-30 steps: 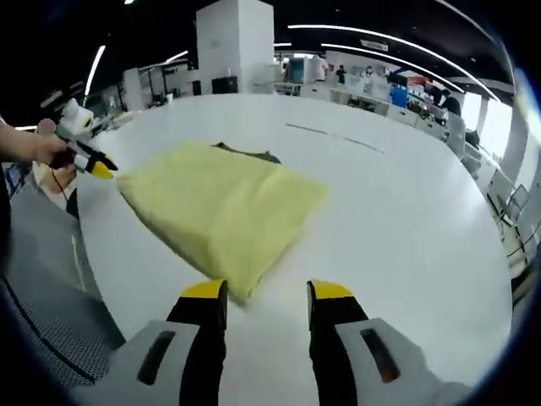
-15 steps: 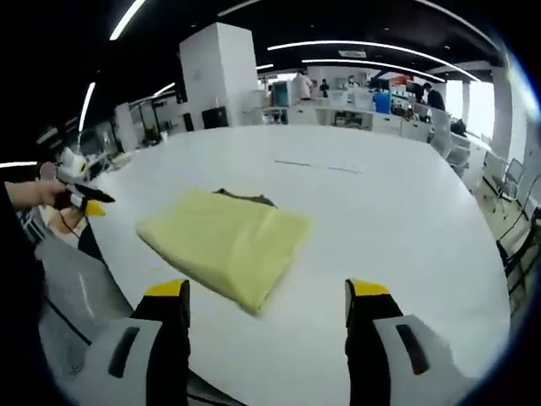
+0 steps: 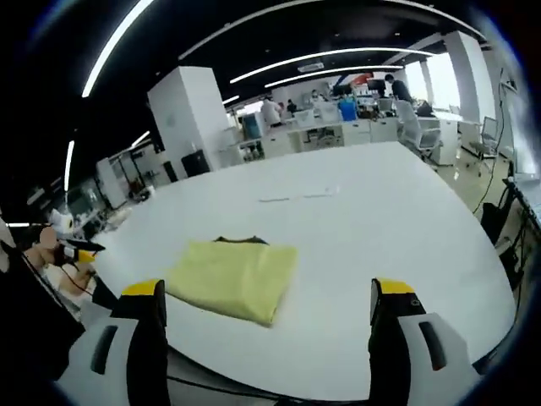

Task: Fold the garment on the visible template until the final outline fits inside the template.

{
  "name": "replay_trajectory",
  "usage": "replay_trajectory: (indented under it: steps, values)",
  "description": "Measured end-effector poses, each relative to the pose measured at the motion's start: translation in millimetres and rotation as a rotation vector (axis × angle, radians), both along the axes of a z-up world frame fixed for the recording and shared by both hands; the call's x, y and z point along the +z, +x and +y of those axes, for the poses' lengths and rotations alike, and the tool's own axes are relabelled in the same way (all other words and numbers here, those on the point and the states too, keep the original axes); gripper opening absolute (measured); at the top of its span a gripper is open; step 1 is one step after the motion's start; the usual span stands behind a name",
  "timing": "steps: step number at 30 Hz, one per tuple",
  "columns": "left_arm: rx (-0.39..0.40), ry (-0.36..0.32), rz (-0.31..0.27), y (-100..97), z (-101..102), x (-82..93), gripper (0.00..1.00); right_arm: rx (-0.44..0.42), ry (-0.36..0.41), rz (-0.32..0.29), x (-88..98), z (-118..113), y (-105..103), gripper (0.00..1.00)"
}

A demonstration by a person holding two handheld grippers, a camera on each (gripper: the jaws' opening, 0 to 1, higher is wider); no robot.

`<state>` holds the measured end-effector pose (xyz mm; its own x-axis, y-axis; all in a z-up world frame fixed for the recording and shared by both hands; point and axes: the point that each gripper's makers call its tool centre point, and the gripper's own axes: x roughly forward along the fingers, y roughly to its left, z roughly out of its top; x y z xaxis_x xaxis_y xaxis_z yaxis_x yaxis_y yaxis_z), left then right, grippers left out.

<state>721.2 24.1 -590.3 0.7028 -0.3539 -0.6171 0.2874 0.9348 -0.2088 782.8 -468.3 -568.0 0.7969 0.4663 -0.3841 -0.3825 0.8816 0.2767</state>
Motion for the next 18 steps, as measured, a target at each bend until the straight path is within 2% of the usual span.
replay_trajectory:
  steps: [2,8,12,16,18]
  values:
    - [0.0,-0.001,-0.008,-3.1,0.9,9.7,1.0,-0.004,0.03,-0.006,9.0,-0.9,-6.3,1.0]
    - [0.033,0.035,-0.031,-2.3,12.6,25.7,1.0,0.039,-0.03,0.0,13.6,1.6,-14.3,1.0]
    - [0.049,0.032,-0.003,1.9,15.9,19.1,1.0,0.04,-0.021,-0.016,12.1,-0.3,-4.2,1.0]
    - [0.038,0.016,-0.013,5.7,11.1,17.5,1.0,0.021,-0.011,-0.015,11.0,4.7,2.5,1.0]
    - [0.045,0.009,-0.003,5.6,11.5,14.0,1.0,0.043,-0.012,-0.021,8.2,8.1,7.4,1.0]
